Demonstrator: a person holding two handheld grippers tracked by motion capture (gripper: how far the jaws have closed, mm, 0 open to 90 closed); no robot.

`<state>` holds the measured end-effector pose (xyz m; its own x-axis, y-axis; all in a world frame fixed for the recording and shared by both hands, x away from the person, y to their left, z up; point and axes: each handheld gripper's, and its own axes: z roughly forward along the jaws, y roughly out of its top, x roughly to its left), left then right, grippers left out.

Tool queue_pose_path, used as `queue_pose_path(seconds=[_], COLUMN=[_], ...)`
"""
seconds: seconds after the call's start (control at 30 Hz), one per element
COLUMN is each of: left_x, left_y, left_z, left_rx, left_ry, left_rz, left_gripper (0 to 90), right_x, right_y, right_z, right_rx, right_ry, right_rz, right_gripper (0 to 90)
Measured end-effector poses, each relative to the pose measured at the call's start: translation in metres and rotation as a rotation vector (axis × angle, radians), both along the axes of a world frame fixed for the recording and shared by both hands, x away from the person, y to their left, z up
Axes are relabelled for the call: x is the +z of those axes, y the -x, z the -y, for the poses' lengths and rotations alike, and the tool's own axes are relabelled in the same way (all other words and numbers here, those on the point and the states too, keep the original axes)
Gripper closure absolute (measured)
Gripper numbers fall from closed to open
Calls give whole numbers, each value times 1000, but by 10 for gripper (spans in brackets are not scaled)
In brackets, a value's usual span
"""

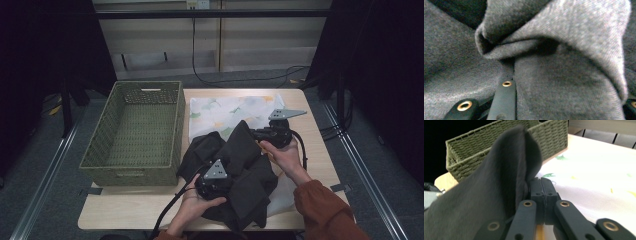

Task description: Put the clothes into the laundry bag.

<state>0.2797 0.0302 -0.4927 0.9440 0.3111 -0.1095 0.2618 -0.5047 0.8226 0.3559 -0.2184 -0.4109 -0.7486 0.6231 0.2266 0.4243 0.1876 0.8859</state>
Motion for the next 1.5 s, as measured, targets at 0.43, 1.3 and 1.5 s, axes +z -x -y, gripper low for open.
queue_pose_path(seconds=[0.43,1.3,1.5], left_x=[49,31,19], left_y=[19,-43,-43], left_z=[-32,34,38], left_rx=[27,10,11], left_ry=[124,58,10], left_rz=[16,10,-15], left_gripper=[218,682,724], right_x=[-3,-7,14], right_y=[-10,-9,-1], right_z=[7,-7,2], right_rx=[-25,23,6], right_ry=[-10,33,11], right_rz=[-9,-22,25], right_gripper=[897,897,897])
